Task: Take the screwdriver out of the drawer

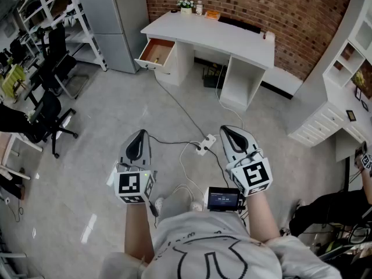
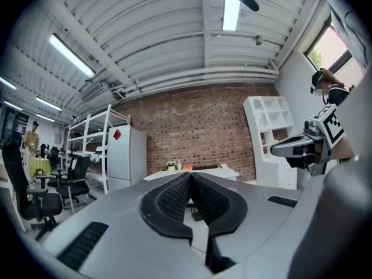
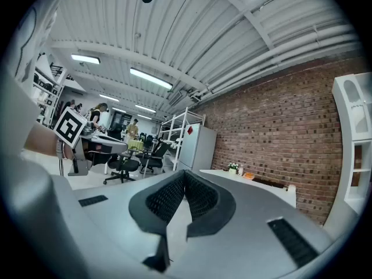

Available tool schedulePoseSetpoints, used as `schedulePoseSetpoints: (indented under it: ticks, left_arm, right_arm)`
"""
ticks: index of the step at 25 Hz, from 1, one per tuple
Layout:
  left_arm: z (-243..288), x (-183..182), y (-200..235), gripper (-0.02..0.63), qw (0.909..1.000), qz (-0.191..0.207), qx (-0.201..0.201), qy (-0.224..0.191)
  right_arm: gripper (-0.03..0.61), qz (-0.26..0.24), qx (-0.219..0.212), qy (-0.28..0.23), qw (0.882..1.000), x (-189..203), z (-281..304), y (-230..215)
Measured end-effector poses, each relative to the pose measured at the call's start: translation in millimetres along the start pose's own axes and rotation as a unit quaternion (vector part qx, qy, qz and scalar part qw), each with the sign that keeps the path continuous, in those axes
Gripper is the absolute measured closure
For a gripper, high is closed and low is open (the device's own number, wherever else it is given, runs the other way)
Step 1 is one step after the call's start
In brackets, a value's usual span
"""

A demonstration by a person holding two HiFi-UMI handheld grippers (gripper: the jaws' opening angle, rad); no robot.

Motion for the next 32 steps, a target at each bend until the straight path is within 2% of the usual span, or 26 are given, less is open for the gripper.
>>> schedulePoseSetpoints:
  ticks: [6, 15, 23, 32]
  left_arm:
    - [13.3, -4.1, -7.3, 0.601, 0.9999, 0.007, 0.013, -0.003]
    - [42.7, -7.3, 14.1, 0.601, 0.9997, 0.013, 0.016, -0.009]
    - [90.6, 4.8, 70.6, 0.601, 0.9998, 0.008, 0.020, -0.006]
    - [170.1, 13.3, 173.8, 0.601, 0.9994, -0.002, 0.033, -0.004]
  right_arm:
    - [0.560, 0.006, 0.006, 0.001, 1.000, 4.0, 2.2, -13.1]
    - [0.560, 0.001, 0.001, 0.000, 1.000, 4.8, 37.3, -22.7]
    - [0.558, -0.007, 0.008, 0.015, 1.000, 11.9, 110.9, -24.1]
    - [0.558, -0.002, 0.016, 0.027, 1.000, 4.1, 237.5, -20.0]
Point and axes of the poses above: the fingertips, and each gripper's own axes: z forward along the fingers, y to its left, x out of its underside, the point moved 2 cm from there along -z, backward along the fingers, and after that the axes turned 8 degrees about x, right-handed, at the moved point
